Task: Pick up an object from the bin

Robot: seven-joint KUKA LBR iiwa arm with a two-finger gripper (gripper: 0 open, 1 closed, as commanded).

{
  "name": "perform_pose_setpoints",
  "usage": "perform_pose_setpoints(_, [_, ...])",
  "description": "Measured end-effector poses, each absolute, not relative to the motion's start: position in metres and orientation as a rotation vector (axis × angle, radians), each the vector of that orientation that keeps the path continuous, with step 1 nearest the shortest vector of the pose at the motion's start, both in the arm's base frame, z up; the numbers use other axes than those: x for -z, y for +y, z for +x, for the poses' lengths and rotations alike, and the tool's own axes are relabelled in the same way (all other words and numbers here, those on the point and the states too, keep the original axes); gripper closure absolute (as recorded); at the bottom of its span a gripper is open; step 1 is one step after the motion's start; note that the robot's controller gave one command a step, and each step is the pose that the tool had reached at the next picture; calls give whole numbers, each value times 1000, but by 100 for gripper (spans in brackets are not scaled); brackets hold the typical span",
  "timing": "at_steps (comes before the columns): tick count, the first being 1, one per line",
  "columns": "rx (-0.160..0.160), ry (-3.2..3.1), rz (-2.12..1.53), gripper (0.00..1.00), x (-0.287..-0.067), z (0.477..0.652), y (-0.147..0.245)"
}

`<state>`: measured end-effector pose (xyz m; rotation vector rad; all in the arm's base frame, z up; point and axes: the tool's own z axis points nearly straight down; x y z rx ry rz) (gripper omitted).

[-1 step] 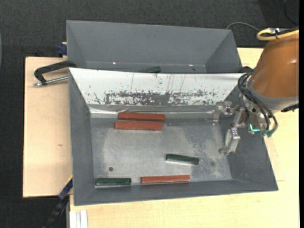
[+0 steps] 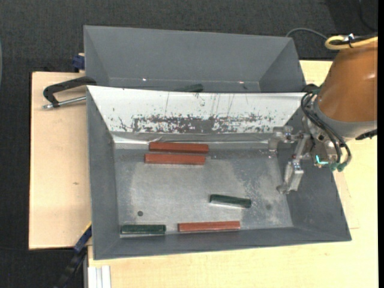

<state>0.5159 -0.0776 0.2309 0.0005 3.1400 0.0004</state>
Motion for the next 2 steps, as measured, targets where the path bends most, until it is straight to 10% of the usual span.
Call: perform_pose_setpoints(2, [-9, 3134, -124, 0, -128, 507, -35])
